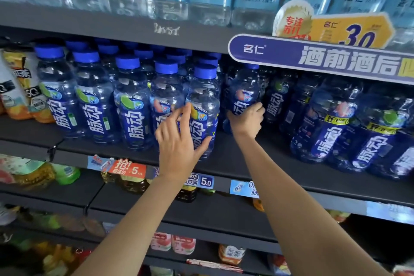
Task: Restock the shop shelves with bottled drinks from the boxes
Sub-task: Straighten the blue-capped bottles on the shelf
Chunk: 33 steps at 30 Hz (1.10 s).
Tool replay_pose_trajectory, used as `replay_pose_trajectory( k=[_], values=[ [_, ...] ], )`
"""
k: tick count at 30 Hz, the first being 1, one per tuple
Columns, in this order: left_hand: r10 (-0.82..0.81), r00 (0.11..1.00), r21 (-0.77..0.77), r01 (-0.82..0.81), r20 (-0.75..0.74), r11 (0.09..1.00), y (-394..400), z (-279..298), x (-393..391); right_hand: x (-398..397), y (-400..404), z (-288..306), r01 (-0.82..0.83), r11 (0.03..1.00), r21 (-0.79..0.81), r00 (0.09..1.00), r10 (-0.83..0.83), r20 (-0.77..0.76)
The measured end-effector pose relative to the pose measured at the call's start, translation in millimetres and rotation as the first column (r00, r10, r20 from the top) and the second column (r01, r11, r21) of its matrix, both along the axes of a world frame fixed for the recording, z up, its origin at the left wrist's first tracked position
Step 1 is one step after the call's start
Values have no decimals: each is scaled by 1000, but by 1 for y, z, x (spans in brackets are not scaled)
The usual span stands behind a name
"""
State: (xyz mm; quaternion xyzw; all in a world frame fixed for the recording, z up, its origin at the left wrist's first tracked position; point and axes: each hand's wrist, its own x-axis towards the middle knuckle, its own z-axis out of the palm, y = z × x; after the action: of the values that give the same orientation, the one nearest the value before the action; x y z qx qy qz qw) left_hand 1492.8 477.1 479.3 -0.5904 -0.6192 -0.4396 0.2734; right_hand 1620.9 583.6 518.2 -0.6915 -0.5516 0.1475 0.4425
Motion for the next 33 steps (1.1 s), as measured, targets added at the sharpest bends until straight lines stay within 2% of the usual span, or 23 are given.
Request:
replay_pose_trajectory(
  k=[4, 9, 11, 14, 16, 18, 20, 21, 25, 31, 33],
  values=[
    [-8, 1000, -2, 8, 6, 1000, 0, -2, 0, 4, -4, 3, 40, 998, -40, 999, -40, 9],
    [-8, 1000, 13, 8, 4, 1000, 2, -1, -1, 3, -21, -12, -179, 984, 8, 983, 179, 44],
    [-12, 1000, 8, 12, 0, 1000, 2, -1, -1, -2, -24, -14, -192, 981, 13, 980, 191, 49],
    [-12, 1000, 4, 12, 4, 1000, 2, -2, 0, -6, -23, -12, -177, 984, 8, 984, 177, 24],
    [-14, 1000, -7, 14, 11, 1000, 0, -2, -1, 4, -21, -12, -224, 974, -4, 974, 224, -1],
    [-18, 1000, -13, 18, 9, 1000, -2, -3, -1, 24, -17, -10, -227, 972, 62, 968, 232, -99],
    [-19, 1000, -4, 19, 3, 1000, -2, -2, -1, 45, -11, -6, -149, 980, 133, 956, 177, -232],
    [-22, 1000, 1, 22, 3, 1000, -1, -2, -1, 53, -5, -4, -113, 985, 130, 963, 141, -229],
    [-21, 1000, 11, 21, 15, 1000, -1, -4, -1, 61, 23, -6, 94, 995, 44, 991, -90, -102],
    [-17, 1000, -2, 17, 14, 1000, 1, -5, 0, 46, 51, -7, 213, 976, -34, 968, -216, -128],
    [-13, 1000, -4, 14, 17, 1000, 0, -5, 1, 42, 59, -6, 297, 951, -83, 952, -302, -56]
  ],
)
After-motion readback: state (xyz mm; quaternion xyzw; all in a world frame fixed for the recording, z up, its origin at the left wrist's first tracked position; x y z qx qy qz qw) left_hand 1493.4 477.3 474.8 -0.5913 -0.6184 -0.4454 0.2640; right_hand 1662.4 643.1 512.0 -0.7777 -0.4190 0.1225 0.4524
